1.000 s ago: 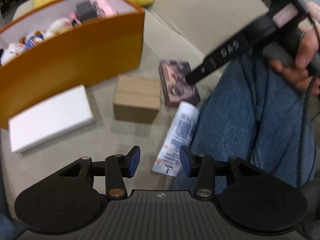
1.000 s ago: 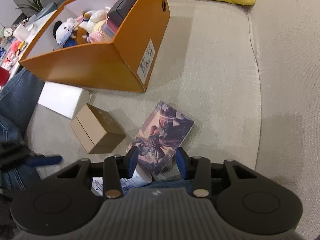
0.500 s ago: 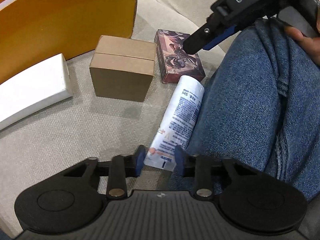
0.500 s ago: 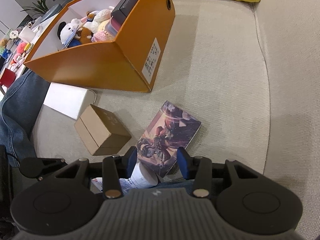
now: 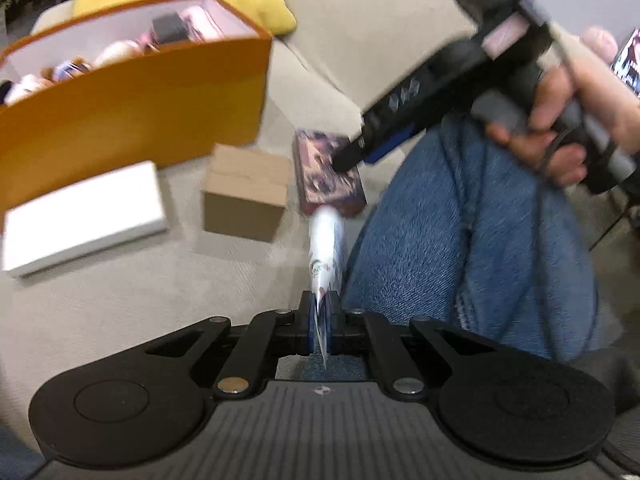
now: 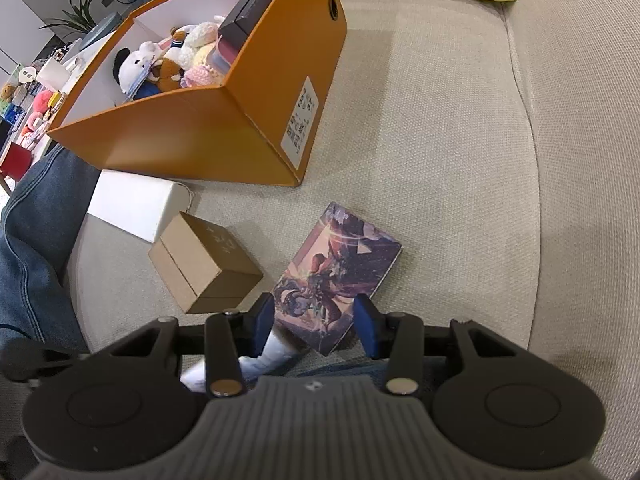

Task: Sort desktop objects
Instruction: 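Grasp the white lotion tube with the left tool while the right tool reaches the photo-card box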

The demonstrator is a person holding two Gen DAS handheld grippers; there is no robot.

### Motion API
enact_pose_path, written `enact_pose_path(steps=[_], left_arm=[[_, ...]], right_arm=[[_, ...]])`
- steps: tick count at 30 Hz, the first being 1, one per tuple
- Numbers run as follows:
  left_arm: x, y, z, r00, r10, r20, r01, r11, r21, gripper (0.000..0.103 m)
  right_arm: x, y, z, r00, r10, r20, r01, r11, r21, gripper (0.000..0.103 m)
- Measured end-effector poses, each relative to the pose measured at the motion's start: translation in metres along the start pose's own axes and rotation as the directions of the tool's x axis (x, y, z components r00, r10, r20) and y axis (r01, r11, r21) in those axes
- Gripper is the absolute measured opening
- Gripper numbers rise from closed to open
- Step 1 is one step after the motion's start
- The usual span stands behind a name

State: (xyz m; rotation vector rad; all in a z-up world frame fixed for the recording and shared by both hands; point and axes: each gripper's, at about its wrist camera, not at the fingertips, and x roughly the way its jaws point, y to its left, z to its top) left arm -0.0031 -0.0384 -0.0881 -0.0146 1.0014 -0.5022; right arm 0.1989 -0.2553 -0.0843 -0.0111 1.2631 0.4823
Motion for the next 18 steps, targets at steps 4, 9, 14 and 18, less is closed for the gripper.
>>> enact_pose_path(steps=[4, 9, 14, 18], left_arm=[[-0.026, 0.009, 0.017, 0.999, 0.038, 0.029, -0.037, 0.999, -0.034, 0.004], [-0.048, 0.025, 0.026, 0.984, 0.152, 0.092, -0.144, 0.986, -0.087, 0.004], [-0.067, 0.043, 0.032, 0.953, 0.262, 0.153, -0.242, 0.96, -0.139, 0.003], [-0.065, 0.053, 0.035, 0.924, 0.344, 0.168, -0.32, 0.935, -0.154, 0.003]], right_arm=[[0.008, 0.001, 0.007, 0.998, -0.046, -0.049, 0.047, 0.999, 0.025, 0.043], [0.026, -0.007, 0.023, 0.988, -0.037, -0.152, 0.058, 0.99, 0.132, 0.065], [0.033, -0.011, 0.031, 0.985, 0.011, -0.17, 0.027, 0.975, 0.219, 0.069], [0.045, -0.006, 0.033, 0.982, -0.023, -0.187, 0.067, 0.969, 0.236, 0.068]])
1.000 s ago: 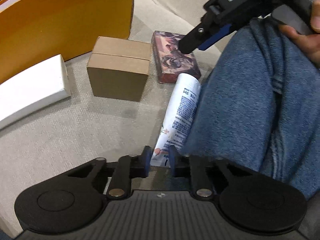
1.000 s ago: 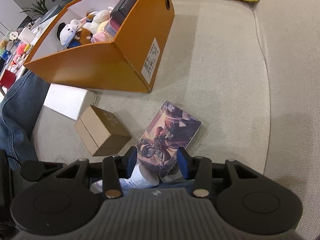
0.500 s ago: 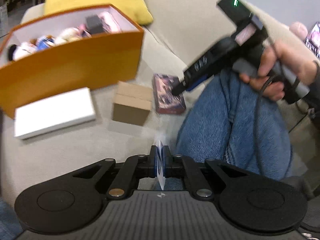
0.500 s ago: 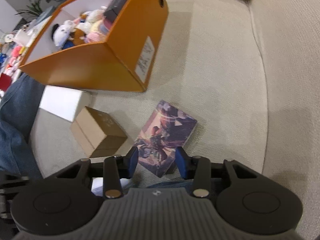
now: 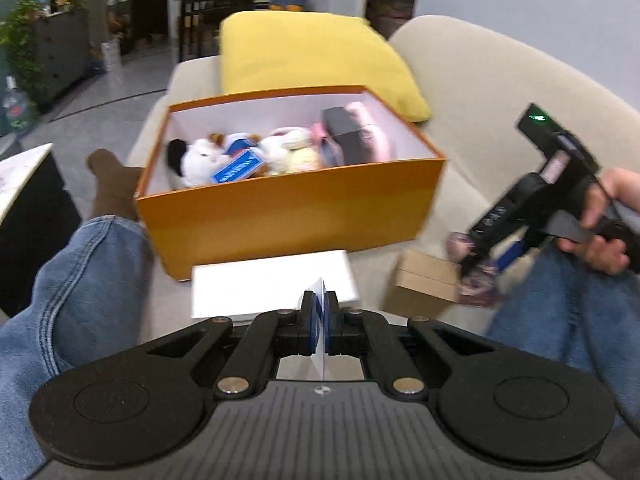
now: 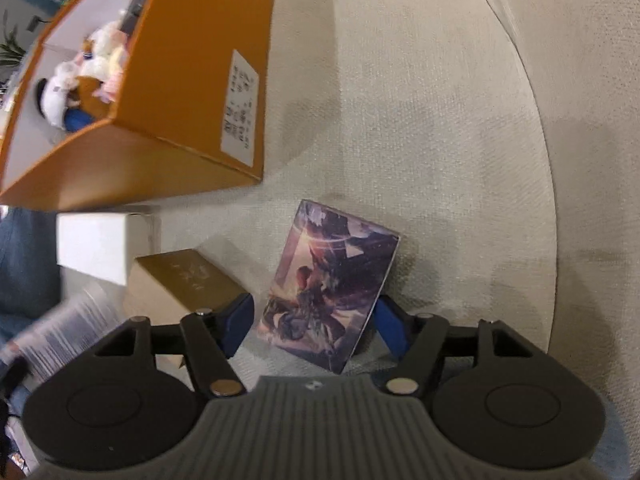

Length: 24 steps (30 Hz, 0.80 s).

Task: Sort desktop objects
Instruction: 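Grasp the white lotion tube with the left tool while the right tool reaches the photo-card box, then lift the lotion tube with the left tool while the right tool grasps the photo-card box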

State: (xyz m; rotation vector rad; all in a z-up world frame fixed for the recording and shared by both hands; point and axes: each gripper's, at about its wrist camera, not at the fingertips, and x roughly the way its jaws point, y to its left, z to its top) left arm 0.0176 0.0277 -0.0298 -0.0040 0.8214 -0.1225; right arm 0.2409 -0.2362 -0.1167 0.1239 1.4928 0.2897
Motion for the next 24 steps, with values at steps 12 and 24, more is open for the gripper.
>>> enact_pose_path(steps=[12, 24], left_arm=[[0.002, 0.0, -0.007, 0.999, -0.046, -0.006, 0.046, 0.999, -0.011, 0.003], [0.012, 0.0, -0.02, 0.999, -0.013, -0.039, 0.013, 1.0, -0.023, 0.003]], right_arm=[[0.003, -0.007, 0.0, 0.999, 0.045, -0.011, -0.045, 0.997, 0.057, 0.066], [-0.007, 0.005, -0.012, 0.996, 0.007, 0.092, -0.008, 1.0, 0.011, 0.04]])
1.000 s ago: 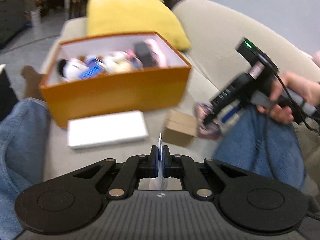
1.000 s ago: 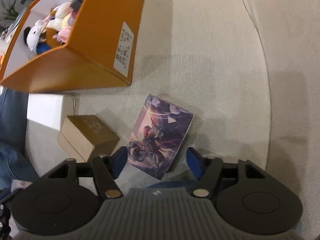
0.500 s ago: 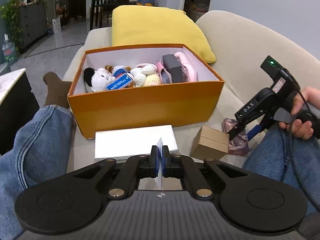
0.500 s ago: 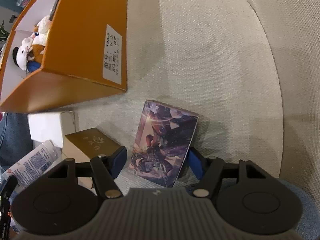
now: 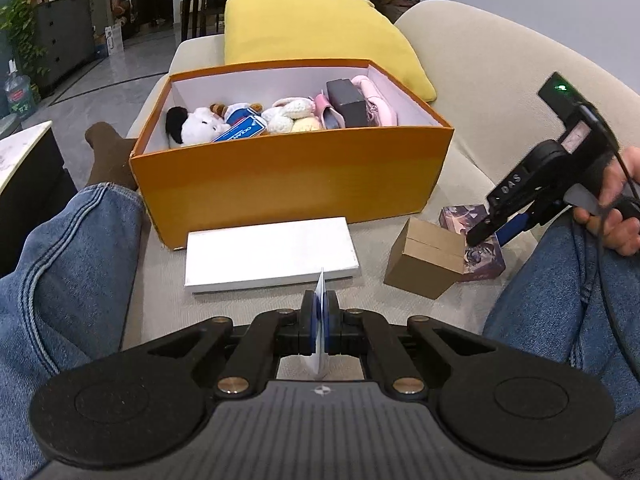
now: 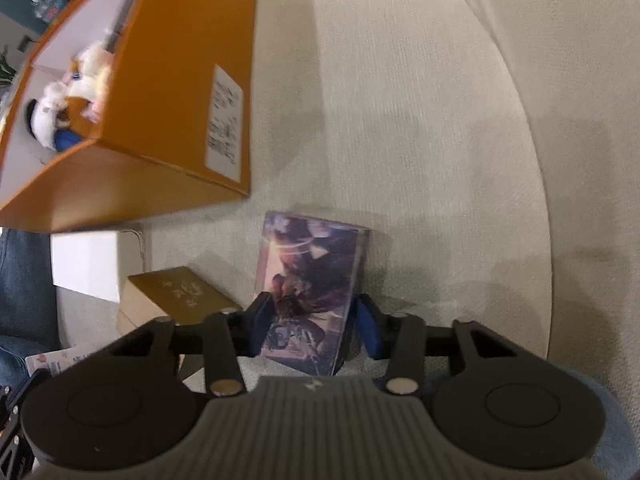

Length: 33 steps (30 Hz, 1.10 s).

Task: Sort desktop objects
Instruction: 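Lift the lotion tube with the left tool while the right tool grasps the photo-card box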

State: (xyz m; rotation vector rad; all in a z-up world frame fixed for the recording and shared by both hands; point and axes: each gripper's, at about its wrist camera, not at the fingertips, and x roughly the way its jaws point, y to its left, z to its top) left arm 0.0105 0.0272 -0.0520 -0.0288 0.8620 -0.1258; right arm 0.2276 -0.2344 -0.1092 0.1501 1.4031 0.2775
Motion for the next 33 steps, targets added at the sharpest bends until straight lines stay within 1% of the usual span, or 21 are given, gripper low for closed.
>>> enact_pose_path(steps=[2, 4, 5, 6, 9, 13, 14, 17, 20, 23, 24, 25, 27, 28, 29, 30, 31, 33], left_arm=[[-0.001, 0.002, -0.001, 1.0, -0.001, 0.0, 0.001, 1.0, -0.013, 0.003], [-0.001, 0.003, -0.001, 1.0, 0.0, 0.001, 0.0, 1.0, -0.018, 0.003], [-0.001, 0.003, -0.001, 1.0, -0.002, 0.002, 0.002, 1.0, -0.021, 0.003], [-0.002, 0.003, -0.001, 1.0, -0.004, 0.001, 0.004, 1.0, -0.022, 0.003], [-0.002, 0.004, -0.001, 1.0, -0.005, 0.001, 0.005, 1.0, -0.03, 0.003], [-0.002, 0.007, -0.002, 1.0, -0.001, 0.004, 0.001, 0.999, -0.049, 0.003], [-0.003, 0.008, -0.002, 1.0, -0.001, 0.004, 0.002, 0.999, -0.055, 0.003], [-0.003, 0.011, -0.003, 1.0, -0.004, 0.003, 0.004, 0.997, -0.071, 0.004], [-0.002, 0.012, -0.004, 1.0, -0.009, -0.015, 0.008, 0.997, -0.076, 0.004], [0.001, 0.014, -0.008, 1.0, -0.017, -0.023, 0.015, 0.996, -0.087, 0.006], [0.002, 0.014, -0.008, 1.0, -0.018, -0.023, 0.016, 0.996, -0.09, 0.006], [0.002, 0.014, -0.008, 1.0, -0.018, -0.022, 0.016, 0.996, -0.091, 0.007], [0.002, 0.013, -0.008, 1.0, -0.018, -0.021, 0.016, 0.996, -0.09, 0.007], [0.002, 0.012, -0.008, 1.0, -0.018, -0.021, 0.016, 0.996, -0.089, 0.007], [0.001, 0.012, -0.008, 1.0, -0.019, -0.021, 0.017, 0.996, -0.089, 0.007], [0.001, 0.012, -0.009, 1.0, -0.019, -0.021, 0.017, 0.996, -0.09, 0.007], [0.001, 0.012, -0.009, 1.0, -0.019, -0.021, 0.017, 0.996, -0.093, 0.007], [0.001, 0.014, -0.009, 1.0, -0.018, -0.022, 0.016, 0.995, -0.102, 0.007]], right_arm=[[-0.005, 0.007, -0.003, 0.999, 0.005, 0.041, -0.004, 1.0, -0.028, 0.034], [-0.013, 0.0, -0.002, 0.996, 0.031, 0.088, -0.025, 0.997, -0.074, 0.025], [-0.017, 0.002, -0.003, 0.994, 0.038, 0.105, -0.027, 0.995, -0.101, 0.024], [-0.019, 0.006, -0.006, 0.992, 0.038, 0.119, -0.023, 0.991, -0.129, 0.02], [-0.021, 0.013, -0.008, 0.99, 0.036, 0.135, -0.011, 0.984, -0.179, 0.02], [-0.021, 0.018, -0.006, 0.991, 0.042, 0.127, -0.02, 0.984, -0.175, 0.023], [-0.015, 0.023, -0.008, 0.991, 0.045, 0.123, -0.022, 0.984, -0.176, 0.023], [-0.014, 0.027, -0.009, 0.994, 0.046, 0.097, -0.027, 0.983, -0.183, 0.024], [-0.01, 0.033, -0.014, 0.998, 0.02, 0.068, -0.005, 0.977, -0.213, 0.024], [-0.012, 0.033, -0.018, 0.997, 0.024, 0.067, -0.008, 0.972, -0.235, 0.029], [-0.012, 0.032, -0.018, 0.998, 0.023, 0.061, -0.008, 0.973, -0.229, 0.036], [-0.01, 0.032, -0.017, 0.998, 0.018, 0.053, -0.006, 0.975, -0.222, 0.045], [-0.006, 0.033, -0.016, 0.999, 0.005, 0.04, 0.004, 0.977, -0.214, 0.045], [-0.003, 0.035, -0.016, 1.0, 0.001, 0.026, 0.004, 0.977, -0.213, 0.047], [0.001, 0.037, -0.015, 1.0, 0.011, 0.005, -0.01, 0.978, -0.206, 0.05], [0.005, 0.038, -0.016, 1.0, 0.022, -0.017, -0.024, 0.98, -0.198, 0.055], [0.01, 0.038, -0.017, 0.999, 0.017, -0.029, -0.022, 0.981, -0.193, 0.06], [0.016, 0.041, -0.018, 1.0, 0.011, -0.024, -0.015, 0.983, -0.18, 0.062]])
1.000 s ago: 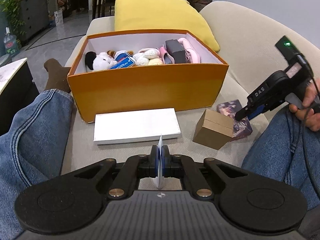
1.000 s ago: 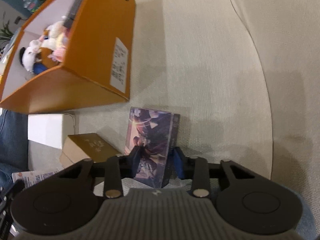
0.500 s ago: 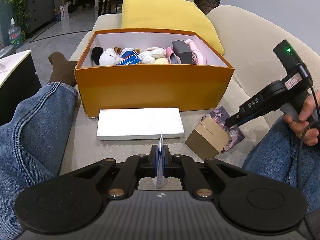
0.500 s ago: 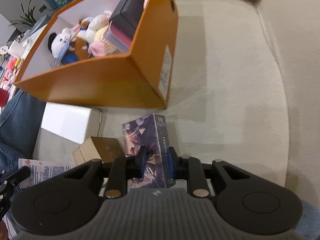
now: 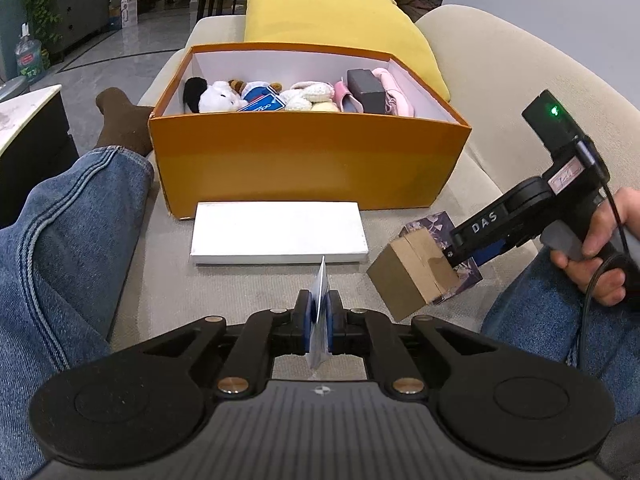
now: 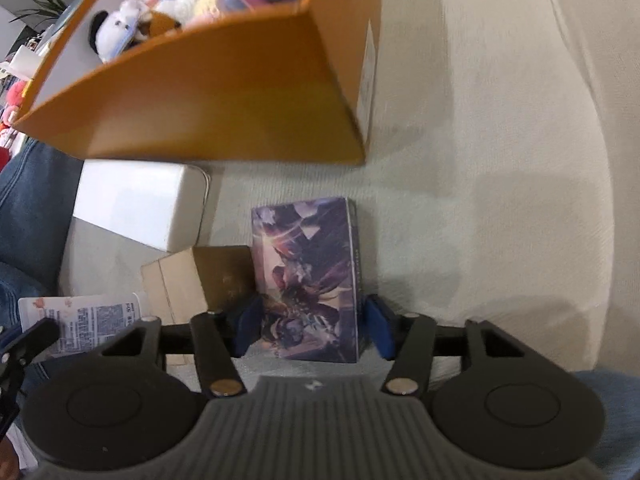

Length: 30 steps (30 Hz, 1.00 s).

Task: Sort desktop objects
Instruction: 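Lift the lotion tube with the left tool while the right tool grasps the photo-card box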

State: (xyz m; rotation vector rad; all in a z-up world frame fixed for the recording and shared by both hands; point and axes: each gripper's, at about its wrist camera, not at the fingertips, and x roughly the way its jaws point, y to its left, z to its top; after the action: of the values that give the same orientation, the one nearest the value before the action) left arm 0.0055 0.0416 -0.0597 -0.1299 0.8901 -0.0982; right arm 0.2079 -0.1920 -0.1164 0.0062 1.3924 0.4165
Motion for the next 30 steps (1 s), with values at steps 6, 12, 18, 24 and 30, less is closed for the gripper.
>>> enact_pose_path(steps=[6, 12, 18, 24, 30], left_arm=[[-0.001, 0.003, 0.0, 1.0, 0.002, 0.004, -0.001, 1.0, -0.013, 0.007], [-0.001, 0.004, -0.001, 1.0, 0.0, 0.008, 0.0, 1.0, -0.02, 0.007], [-0.002, 0.006, -0.003, 1.0, 0.0, 0.01, 0.001, 1.0, -0.029, 0.007], [-0.002, 0.008, -0.003, 1.0, -0.009, 0.006, 0.009, 0.999, -0.039, 0.007], [0.0, 0.008, -0.005, 1.0, -0.018, 0.01, 0.018, 0.999, -0.049, 0.008]], right_arm=[[-0.007, 0.002, -0.006, 1.0, 0.0, 0.02, 0.001, 1.0, -0.007, 0.058], [-0.036, 0.007, -0.016, 0.995, 0.026, 0.094, -0.021, 0.998, -0.053, 0.029], [-0.046, 0.021, -0.032, 0.99, 0.057, 0.129, -0.045, 0.995, -0.092, 0.026], [-0.033, 0.048, -0.037, 0.984, 0.06, 0.167, -0.037, 0.99, -0.138, 0.026], [-0.028, 0.054, -0.055, 0.978, -0.003, 0.207, 0.037, 0.987, -0.159, 0.029]])
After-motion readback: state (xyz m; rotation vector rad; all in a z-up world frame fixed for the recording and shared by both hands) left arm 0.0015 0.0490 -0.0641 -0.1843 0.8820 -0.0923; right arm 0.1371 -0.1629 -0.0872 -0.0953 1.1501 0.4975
